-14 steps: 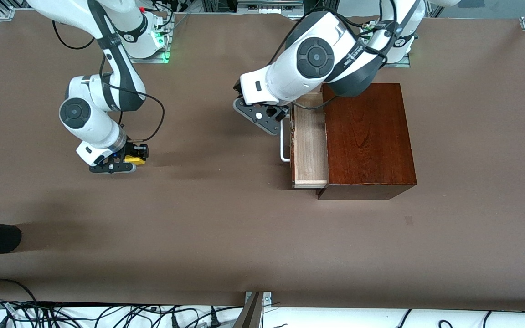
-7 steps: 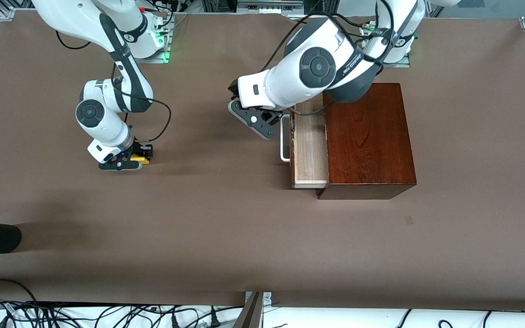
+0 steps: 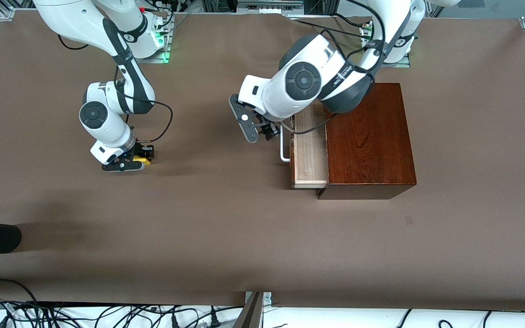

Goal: Open drawer, take yellow block, close drawer
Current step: 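Place the block with the right gripper while the left gripper reaches the drawer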

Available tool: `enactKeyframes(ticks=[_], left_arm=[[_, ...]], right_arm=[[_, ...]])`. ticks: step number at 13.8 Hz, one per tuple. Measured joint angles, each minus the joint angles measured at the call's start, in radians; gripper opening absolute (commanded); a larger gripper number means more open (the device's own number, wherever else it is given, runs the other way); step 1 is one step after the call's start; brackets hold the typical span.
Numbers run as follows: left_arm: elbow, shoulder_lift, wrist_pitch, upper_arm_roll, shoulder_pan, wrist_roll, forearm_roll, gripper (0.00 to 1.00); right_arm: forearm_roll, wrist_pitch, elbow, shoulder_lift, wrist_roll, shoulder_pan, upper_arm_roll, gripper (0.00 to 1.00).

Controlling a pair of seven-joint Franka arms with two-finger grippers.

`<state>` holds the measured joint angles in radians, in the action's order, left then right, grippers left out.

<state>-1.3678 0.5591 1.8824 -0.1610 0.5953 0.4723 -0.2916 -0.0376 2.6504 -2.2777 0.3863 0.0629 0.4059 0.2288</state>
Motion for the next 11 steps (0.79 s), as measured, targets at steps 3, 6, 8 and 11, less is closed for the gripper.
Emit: enactKeyframes(ticks=[3,6,8,11], left_arm=[[-0.014,0.028,-0.011,-0.001,0.019,0.077,0.13,1.0],[-0.026,0.052,-0.01,-0.001,0.044,0.131,0.2,1.0],[-0.027,0.083,0.012,-0.001,0.047,0.155,0.256,1.0],[-0.027,0.121,0.043,-0.001,0.047,0.181,0.289,1.0]], right_arm=[[0.0,0.006,0.003,-0.008,-0.005,0.0,-0.001,1.0],[0.0,-0.009,0.014,-0.071,-0.019,0.001,-0.008,1.0],[0.0,-0.045,0.029,-0.136,-0.025,0.001,-0.017,1.0],[0.0,-0.244,0.112,-0.226,-0.028,0.0,-0.039,1.0]])
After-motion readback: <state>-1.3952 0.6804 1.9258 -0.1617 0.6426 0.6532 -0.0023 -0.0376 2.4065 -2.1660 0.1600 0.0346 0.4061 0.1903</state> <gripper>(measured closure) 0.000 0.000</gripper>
